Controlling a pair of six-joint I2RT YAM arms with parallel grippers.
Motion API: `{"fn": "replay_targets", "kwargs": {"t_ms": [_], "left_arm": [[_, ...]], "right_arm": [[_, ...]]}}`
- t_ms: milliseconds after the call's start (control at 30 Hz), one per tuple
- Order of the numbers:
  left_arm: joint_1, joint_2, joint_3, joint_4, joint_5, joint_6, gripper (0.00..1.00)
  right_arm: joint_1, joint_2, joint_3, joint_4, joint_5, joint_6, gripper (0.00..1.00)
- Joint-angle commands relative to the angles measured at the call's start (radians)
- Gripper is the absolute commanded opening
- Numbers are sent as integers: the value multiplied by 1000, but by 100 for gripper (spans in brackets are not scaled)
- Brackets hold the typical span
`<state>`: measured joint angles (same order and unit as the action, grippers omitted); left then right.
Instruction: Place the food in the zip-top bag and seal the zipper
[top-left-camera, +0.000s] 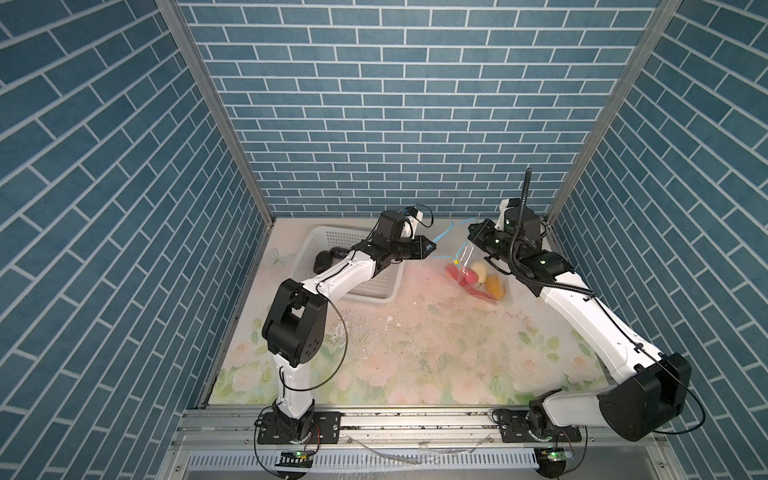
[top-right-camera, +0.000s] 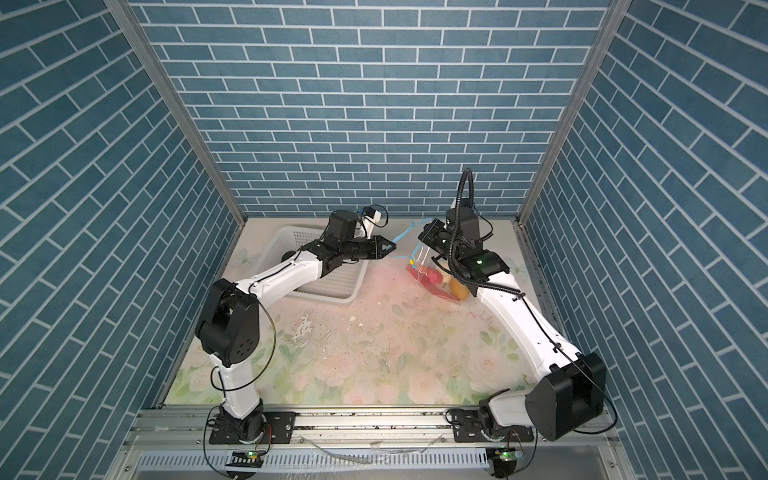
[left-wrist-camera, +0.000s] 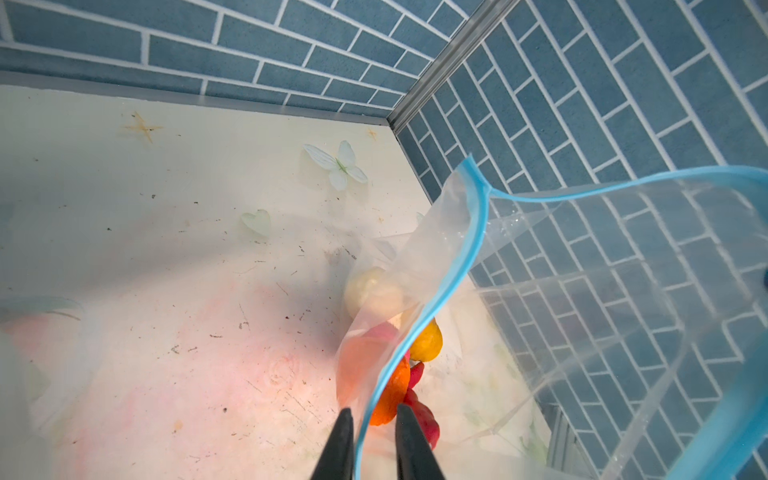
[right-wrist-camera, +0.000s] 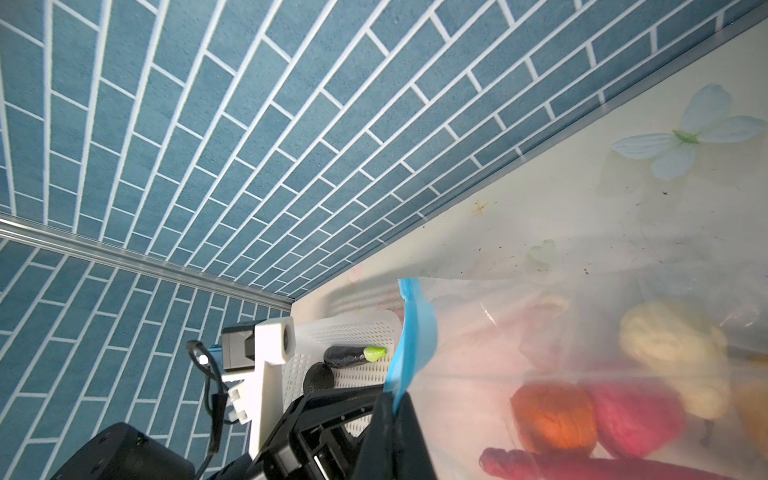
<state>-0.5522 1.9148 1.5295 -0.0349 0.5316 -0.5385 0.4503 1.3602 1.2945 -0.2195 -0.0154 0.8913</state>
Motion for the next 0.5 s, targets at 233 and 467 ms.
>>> {"fn": "replay_targets", "kwargs": {"t_ms": [233, 467], "left_arm": [[-4, -13, 49, -21, 50, -107, 0], [-46, -62, 71, -37, 17, -131, 0]], "right_arm": [[-6, -15, 9, -44, -5, -63, 3], [-5, -39, 13, -82, -17, -84, 2]]}}
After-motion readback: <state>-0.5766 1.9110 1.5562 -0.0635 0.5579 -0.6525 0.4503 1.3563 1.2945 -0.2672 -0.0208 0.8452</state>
